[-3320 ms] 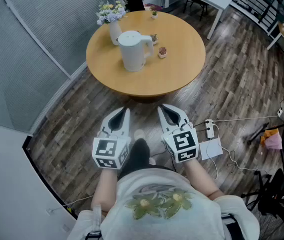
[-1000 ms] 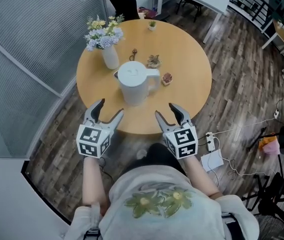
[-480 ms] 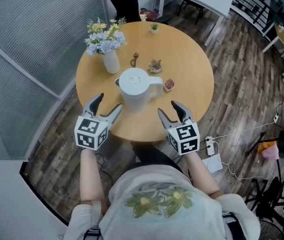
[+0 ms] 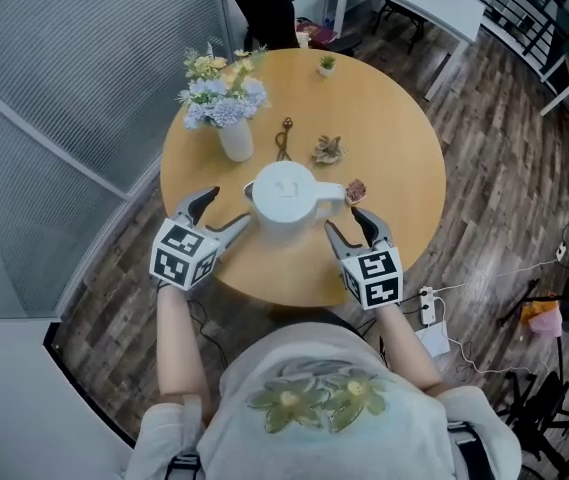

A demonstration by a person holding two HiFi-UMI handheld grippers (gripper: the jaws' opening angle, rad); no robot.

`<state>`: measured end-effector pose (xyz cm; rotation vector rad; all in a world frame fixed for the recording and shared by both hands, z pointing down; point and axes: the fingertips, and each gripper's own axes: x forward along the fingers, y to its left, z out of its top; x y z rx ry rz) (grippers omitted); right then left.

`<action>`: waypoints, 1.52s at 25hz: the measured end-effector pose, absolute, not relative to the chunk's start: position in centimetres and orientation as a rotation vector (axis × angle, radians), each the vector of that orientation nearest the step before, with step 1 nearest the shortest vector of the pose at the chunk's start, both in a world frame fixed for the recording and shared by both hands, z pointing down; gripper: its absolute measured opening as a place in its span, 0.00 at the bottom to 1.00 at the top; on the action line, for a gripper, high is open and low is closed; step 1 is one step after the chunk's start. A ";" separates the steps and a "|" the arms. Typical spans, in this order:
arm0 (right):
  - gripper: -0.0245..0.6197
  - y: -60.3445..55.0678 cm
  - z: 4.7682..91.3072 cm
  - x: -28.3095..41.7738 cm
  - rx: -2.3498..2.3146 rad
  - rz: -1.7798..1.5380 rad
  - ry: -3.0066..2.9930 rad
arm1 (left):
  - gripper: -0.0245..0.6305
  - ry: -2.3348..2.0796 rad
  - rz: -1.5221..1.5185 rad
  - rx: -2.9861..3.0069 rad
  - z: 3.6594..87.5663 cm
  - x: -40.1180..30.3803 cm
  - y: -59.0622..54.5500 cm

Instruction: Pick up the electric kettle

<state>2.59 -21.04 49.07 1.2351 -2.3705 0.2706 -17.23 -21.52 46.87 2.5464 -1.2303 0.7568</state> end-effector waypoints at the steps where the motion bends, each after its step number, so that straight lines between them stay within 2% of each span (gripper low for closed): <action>1: 0.39 -21.5 49.4 2.5 1.231 0.273 -2.364 | 0.53 -1.190 0.779 2.554 47.2 -17.2 -21.8; 13: 0.39 -24.4 52.5 2.0 1.166 0.323 -2.299 | 0.53 -0.806 0.955 2.645 50.5 -16.0 -24.1; 22: 0.39 -25.4 53.8 2.0 1.119 0.307 -2.271 | 0.53 -0.563 0.954 2.708 51.0 -15.3 -24.4; 28: 0.39 -25.7 54.7 1.9 1.104 0.305 -2.248 | 0.48 -0.449 0.891 2.741 51.1 -14.9 -24.1; 30: 0.39 -25.7 54.6 1.9 1.105 0.296 -2.249 | 0.41 -0.423 0.852 2.739 51.0 -14.7 -23.8; 35: 0.39 -25.9 54.7 2.0 1.107 0.279 -2.248 | 0.39 -0.409 0.802 2.737 51.0 -14.8 -23.8; 38: 0.35 -26.1 54.8 2.2 1.114 0.268 -2.237 | 0.38 -0.395 0.802 2.736 51.1 -14.9 -23.8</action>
